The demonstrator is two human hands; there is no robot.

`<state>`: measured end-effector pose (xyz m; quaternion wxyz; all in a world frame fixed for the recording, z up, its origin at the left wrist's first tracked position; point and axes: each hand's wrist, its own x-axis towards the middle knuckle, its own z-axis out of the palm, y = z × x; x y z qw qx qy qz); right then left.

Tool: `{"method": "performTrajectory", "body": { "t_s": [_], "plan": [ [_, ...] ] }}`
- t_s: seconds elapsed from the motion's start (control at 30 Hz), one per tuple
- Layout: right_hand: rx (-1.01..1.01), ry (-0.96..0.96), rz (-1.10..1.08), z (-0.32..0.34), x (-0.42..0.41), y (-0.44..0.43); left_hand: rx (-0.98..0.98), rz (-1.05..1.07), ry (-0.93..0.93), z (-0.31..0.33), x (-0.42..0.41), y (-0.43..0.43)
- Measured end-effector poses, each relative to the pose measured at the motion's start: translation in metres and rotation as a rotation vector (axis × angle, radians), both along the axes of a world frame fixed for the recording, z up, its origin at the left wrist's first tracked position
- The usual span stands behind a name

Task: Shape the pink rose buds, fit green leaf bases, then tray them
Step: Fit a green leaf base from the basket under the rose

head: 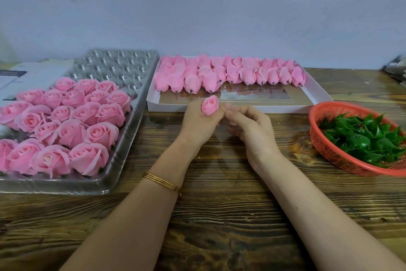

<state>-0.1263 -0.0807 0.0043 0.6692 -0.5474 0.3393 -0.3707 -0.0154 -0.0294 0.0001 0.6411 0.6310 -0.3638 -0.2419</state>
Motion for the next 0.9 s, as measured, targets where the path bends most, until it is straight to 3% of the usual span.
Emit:
{"method": "performTrajectory", "body": {
  "t_s": [0.13, 0.27, 0.9],
  "plan": [
    [-0.137, -0.065, -0.023, 0.0041, -0.0003, -0.0003, 0.077, -0.077, -0.149, -0.0017, -0.0014, 0.0009],
    [-0.231, -0.069, 0.048, 0.0065, -0.0018, 0.0045, 0.092, -0.12, -0.176, -0.0049, -0.0029, -0.0008],
    [-0.204, 0.034, 0.078, 0.0012, -0.0007, 0.0046, 0.147, -0.144, -0.185, -0.0005, -0.0084, 0.0024]
  ]
}}
